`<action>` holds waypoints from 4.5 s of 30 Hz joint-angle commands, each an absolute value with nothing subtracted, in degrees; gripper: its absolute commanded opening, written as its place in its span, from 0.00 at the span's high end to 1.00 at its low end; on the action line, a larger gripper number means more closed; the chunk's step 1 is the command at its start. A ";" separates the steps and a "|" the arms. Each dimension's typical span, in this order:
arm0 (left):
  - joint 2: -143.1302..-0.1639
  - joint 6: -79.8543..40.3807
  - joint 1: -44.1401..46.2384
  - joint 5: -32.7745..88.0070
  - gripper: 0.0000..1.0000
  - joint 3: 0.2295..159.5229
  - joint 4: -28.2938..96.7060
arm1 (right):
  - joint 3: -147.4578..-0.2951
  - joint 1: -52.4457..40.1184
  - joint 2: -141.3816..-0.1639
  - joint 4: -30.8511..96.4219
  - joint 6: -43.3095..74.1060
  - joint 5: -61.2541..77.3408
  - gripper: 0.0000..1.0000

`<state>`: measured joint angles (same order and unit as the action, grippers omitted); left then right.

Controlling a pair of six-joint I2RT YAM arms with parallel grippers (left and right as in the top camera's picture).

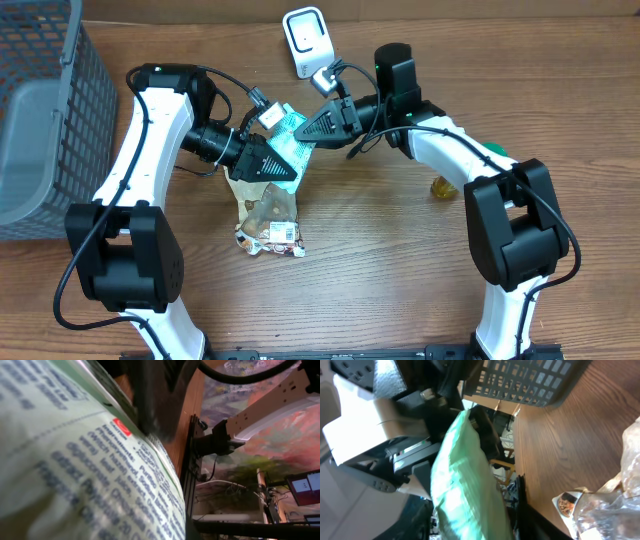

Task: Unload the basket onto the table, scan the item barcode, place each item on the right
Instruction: 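Hold the wipes pack up in front of the scanner with both grippers, then release the left gripper and lift the wipes pack with the right gripper, then swing the wipes pack right toward the jar and oil bottle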

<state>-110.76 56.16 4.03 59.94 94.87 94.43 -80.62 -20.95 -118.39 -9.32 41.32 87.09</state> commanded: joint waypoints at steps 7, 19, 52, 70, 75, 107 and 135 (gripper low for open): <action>-110.17 58.28 4.10 61.06 0.96 95.31 93.65 | -80.95 -20.88 -116.79 -9.52 46.52 82.72 0.66; -110.17 58.02 4.12 60.86 0.96 95.31 92.75 | -80.95 -19.64 -116.79 -15.70 51.20 79.50 0.67; -110.17 53.78 3.60 56.51 0.00 95.31 92.27 | -80.95 -19.20 -116.79 -19.35 43.92 67.40 0.96; -110.17 16.91 -4.89 41.52 0.00 95.31 70.04 | -80.95 -19.20 -116.79 -14.87 32.69 62.37 0.96; -110.17 7.35 -6.72 28.08 0.00 95.31 65.49 | -80.95 -19.20 -116.79 -13.47 32.73 62.61 0.96; -110.17 4.69 -6.63 17.41 0.00 95.31 63.99 | -108.77 -20.10 -116.79 4.86 15.33 27.75 0.97; -110.17 4.69 -6.63 17.41 0.00 95.31 63.99 | -112.14 -29.50 -133.23 -10.61 -52.80 -9.69 0.96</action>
<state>-110.76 5.87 -6.63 17.69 94.87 64.16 -110.67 -29.91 -130.93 -7.84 -48.99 -7.73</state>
